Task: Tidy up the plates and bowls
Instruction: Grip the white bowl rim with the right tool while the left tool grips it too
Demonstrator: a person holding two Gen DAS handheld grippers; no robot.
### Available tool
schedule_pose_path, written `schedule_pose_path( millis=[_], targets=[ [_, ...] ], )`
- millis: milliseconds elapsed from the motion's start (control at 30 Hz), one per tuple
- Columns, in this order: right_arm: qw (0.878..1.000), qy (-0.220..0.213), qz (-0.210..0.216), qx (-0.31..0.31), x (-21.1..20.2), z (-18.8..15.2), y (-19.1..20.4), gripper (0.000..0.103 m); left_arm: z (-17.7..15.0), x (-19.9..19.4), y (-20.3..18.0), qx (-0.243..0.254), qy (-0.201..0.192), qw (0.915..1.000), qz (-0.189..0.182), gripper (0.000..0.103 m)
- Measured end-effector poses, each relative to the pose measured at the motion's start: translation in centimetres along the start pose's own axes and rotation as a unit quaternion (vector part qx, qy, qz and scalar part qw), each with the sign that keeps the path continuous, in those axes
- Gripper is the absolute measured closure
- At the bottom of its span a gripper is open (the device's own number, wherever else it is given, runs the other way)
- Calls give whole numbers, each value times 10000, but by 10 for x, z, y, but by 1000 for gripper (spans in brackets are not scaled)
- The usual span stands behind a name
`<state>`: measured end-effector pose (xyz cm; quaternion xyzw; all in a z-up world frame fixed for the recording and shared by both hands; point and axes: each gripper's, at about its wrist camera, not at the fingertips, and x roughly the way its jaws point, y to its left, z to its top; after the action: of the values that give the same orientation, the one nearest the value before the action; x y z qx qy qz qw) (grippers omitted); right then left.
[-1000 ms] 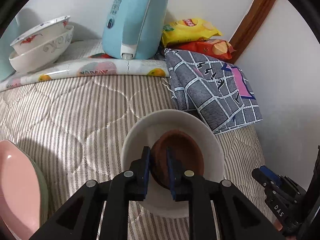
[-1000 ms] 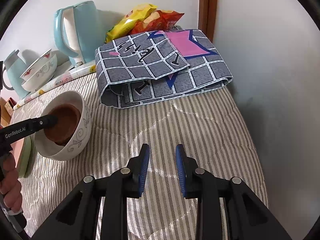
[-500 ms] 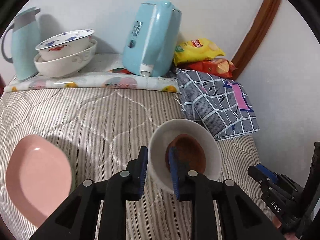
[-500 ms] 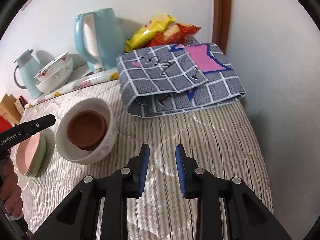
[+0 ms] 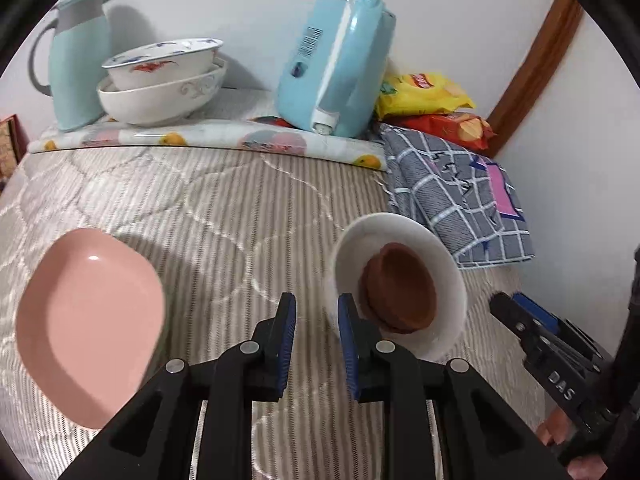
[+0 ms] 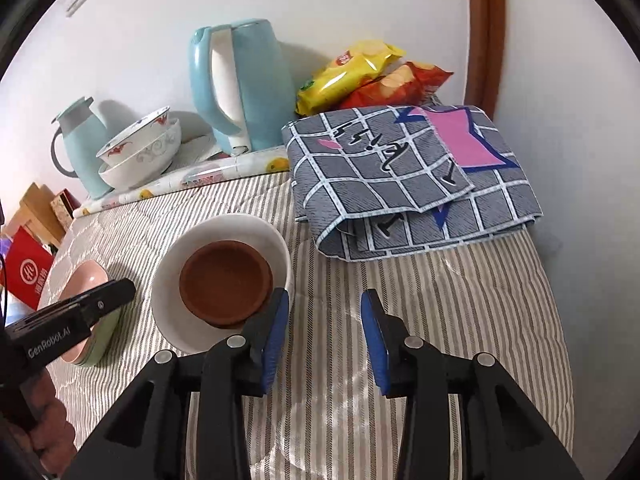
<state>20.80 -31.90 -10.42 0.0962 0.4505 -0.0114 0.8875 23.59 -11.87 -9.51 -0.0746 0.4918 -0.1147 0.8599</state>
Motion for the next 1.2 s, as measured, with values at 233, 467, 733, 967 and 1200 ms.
schedule_pose_path(
  millis=[233, 467, 733, 967, 1200],
  targets=[
    [9998, 161, 128, -44, 15, 9, 5, 66, 6, 12, -12, 247, 119, 9996, -2, 82],
    [9986, 461, 82, -244, 38, 10, 17, 68, 9, 33, -14, 369, 367, 9986, 59, 82],
    [9972, 659, -35, -362, 58, 12, 26, 81, 11, 55, -12, 347, 582, 9977, -6, 82],
    [9963, 754, -89, -403, 68, 11, 27, 82, 9, 70, -13, 289, 681, 9973, 23, 79],
    [9962, 800, -24, -355, 75, 15, 26, 82, 8, 72, -10, 191, 548, 9982, -175, 85]
  ],
)
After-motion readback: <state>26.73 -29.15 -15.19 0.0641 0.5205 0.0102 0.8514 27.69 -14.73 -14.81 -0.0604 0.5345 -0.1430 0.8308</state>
